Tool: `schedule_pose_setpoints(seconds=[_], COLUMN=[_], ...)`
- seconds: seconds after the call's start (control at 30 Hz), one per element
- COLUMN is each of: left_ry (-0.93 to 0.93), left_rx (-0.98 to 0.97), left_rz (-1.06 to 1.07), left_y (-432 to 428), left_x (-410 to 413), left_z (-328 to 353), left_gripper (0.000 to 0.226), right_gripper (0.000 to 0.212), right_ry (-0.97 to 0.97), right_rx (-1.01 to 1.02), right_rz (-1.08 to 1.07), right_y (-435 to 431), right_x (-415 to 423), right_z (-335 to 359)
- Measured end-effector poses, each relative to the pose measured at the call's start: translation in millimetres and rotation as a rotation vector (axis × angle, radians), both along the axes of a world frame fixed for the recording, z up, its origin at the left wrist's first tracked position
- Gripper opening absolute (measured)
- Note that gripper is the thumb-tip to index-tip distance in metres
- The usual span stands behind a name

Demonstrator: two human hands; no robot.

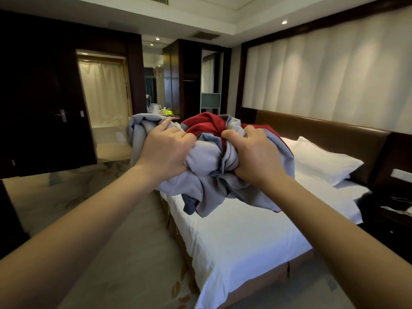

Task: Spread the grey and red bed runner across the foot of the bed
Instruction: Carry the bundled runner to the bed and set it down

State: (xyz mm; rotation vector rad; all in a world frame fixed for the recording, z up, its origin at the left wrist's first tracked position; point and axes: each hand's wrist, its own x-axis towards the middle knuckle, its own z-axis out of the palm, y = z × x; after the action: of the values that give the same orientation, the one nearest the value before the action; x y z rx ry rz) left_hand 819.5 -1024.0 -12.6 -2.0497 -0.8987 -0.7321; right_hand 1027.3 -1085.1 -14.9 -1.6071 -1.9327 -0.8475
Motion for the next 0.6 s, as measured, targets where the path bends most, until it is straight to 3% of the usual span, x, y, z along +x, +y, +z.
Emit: schedule_pose_setpoints(seconds=[0.6], left_ry=[0.015], left_rx=[0.045], left_rz=[-0.066], left_y=[206.0], left_x=[-59.3], left_z=[3.7], left_gripper=[0.008], right_gripper=[0.053], right_ry=[0.027], right_rx=[0.012], right_rz=[-0.036], right_y=[202.3], right_x=[-63.1], right_z=[-3.7])
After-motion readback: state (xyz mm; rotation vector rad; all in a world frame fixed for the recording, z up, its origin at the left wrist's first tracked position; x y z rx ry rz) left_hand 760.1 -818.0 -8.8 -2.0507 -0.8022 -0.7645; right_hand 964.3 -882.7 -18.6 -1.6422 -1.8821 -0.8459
